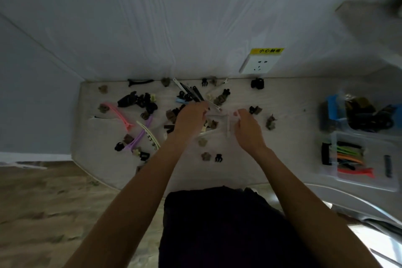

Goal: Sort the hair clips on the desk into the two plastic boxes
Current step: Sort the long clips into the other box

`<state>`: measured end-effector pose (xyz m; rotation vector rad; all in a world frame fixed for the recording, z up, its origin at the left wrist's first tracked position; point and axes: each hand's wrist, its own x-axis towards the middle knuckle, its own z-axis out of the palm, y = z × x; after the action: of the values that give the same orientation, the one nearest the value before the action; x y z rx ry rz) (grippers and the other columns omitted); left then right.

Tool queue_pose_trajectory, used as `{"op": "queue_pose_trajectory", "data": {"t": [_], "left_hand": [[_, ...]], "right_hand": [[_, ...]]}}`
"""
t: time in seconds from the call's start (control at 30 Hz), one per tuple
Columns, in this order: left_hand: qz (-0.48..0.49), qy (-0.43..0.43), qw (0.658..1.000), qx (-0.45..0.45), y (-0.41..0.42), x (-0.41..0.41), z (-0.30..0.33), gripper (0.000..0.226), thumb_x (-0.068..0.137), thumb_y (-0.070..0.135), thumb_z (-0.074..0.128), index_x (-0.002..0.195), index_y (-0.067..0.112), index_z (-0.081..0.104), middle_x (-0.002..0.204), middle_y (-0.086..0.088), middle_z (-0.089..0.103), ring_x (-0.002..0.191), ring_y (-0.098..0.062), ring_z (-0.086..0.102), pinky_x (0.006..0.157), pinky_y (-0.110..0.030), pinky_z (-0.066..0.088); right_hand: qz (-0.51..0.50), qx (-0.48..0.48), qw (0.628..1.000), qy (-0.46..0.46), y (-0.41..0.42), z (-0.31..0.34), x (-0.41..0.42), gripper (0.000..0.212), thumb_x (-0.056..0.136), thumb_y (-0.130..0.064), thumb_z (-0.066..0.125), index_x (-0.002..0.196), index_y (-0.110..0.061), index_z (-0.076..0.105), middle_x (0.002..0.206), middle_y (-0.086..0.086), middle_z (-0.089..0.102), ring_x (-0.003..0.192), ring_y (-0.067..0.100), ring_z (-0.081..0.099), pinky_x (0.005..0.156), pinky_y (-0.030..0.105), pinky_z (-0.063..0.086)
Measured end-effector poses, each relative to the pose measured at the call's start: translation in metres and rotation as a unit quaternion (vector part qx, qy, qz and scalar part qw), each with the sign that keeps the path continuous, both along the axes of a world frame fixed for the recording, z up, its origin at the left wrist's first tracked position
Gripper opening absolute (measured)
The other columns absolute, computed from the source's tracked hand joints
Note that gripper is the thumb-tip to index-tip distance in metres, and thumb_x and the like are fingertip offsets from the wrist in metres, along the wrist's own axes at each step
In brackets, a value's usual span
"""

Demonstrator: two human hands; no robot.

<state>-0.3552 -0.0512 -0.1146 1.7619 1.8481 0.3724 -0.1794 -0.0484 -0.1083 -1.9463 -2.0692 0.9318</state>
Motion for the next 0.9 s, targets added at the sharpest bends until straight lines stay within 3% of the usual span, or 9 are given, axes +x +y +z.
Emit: {"op": "queue_pose_trajectory", "data": {"t": [0.2, 0.3, 0.4, 0.53, 0.67, 0.8, 0.9], "left_hand": [[-0.083, 0.076, 0.993, -0.026, 0.015, -0.002, -0.008, 0.022, 0.091, 0.019, 0.052, 0.109, 0.012, 0.062, 0.109, -0.01, 0.064, 0.104, -0.028, 0.056, 0.088, -0.038, 0.046], [-0.102, 0.096, 0.99, -0.027, 0.016, 0.0, -0.005, 0.022, 0.093, 0.023, 0.049, 0.107, 0.012, 0.062, 0.106, -0.011, 0.064, 0.101, -0.028, 0.057, 0.084, -0.038, 0.047], [-0.103, 0.086, 0.99, -0.031, 0.011, -0.004, 0.001, 0.027, 0.096, 0.024, 0.044, 0.115, 0.009, 0.058, 0.116, -0.01, 0.059, 0.107, -0.027, 0.054, 0.087, -0.036, 0.044], [-0.038, 0.03, 0.998, 0.049, -0.019, -0.022, 0.02, 0.026, 0.095, 0.017, 0.048, 0.113, 0.003, 0.061, 0.112, -0.015, 0.059, 0.092, -0.031, 0.059, 0.075, -0.034, 0.043], [-0.044, 0.008, 0.998, 0.043, -0.05, -0.026, 0.029, 0.023, 0.093, 0.017, 0.052, 0.101, 0.002, 0.066, 0.1, -0.016, 0.063, 0.083, -0.031, 0.06, 0.069, -0.035, 0.045], [-0.059, 0.026, 0.998, 0.0, -0.053, -0.007, 0.022, 0.028, 0.096, 0.022, 0.047, 0.098, 0.004, 0.068, 0.096, -0.014, 0.065, 0.088, -0.028, 0.06, 0.072, -0.028, 0.041], [-0.07, 0.066, 0.995, -0.023, -0.042, 0.004, 0.014, 0.031, 0.097, 0.025, 0.04, 0.105, 0.007, 0.064, 0.102, -0.012, 0.062, 0.094, -0.028, 0.059, 0.08, -0.035, 0.046]], "right_hand": [[0.05, -0.034, 0.991, -0.12, -0.004, -0.011, -0.018, 0.033, 0.092, -0.022, 0.05, 0.116, -0.002, 0.043, 0.118, 0.017, 0.052, 0.11, 0.029, 0.051, 0.089, 0.033, 0.042], [0.0, -0.032, 0.991, -0.129, 0.0, -0.013, -0.013, 0.024, 0.094, -0.017, 0.044, 0.114, -0.003, 0.046, 0.116, 0.017, 0.057, 0.107, 0.03, 0.055, 0.084, 0.035, 0.044], [-0.022, -0.004, 0.991, -0.129, 0.006, -0.011, 0.001, 0.023, 0.093, -0.015, 0.043, 0.111, -0.003, 0.05, 0.114, 0.018, 0.058, 0.106, 0.031, 0.053, 0.084, 0.035, 0.042], [0.026, 0.108, 0.989, -0.101, 0.017, 0.0, 0.005, 0.024, 0.097, -0.015, 0.038, 0.101, 0.001, 0.055, 0.1, 0.021, 0.059, 0.09, 0.032, 0.055, 0.075, 0.034, 0.038], [0.147, 0.069, 0.984, -0.077, 0.039, 0.007, -0.026, 0.026, 0.098, -0.012, 0.035, 0.117, 0.001, 0.047, 0.11, 0.021, 0.057, 0.09, 0.034, 0.059, 0.07, 0.035, 0.042], [0.238, 0.066, 0.957, -0.153, 0.052, 0.002, -0.059, 0.031, 0.094, -0.003, 0.042, 0.125, -0.003, 0.044, 0.122, 0.018, 0.052, 0.101, 0.032, 0.056, 0.069, 0.035, 0.041], [0.239, 0.075, 0.946, -0.205, 0.055, -0.004, -0.061, 0.031, 0.091, 0.002, 0.044, 0.121, -0.003, 0.045, 0.121, 0.019, 0.049, 0.104, 0.031, 0.053, 0.071, 0.038, 0.045]]}}
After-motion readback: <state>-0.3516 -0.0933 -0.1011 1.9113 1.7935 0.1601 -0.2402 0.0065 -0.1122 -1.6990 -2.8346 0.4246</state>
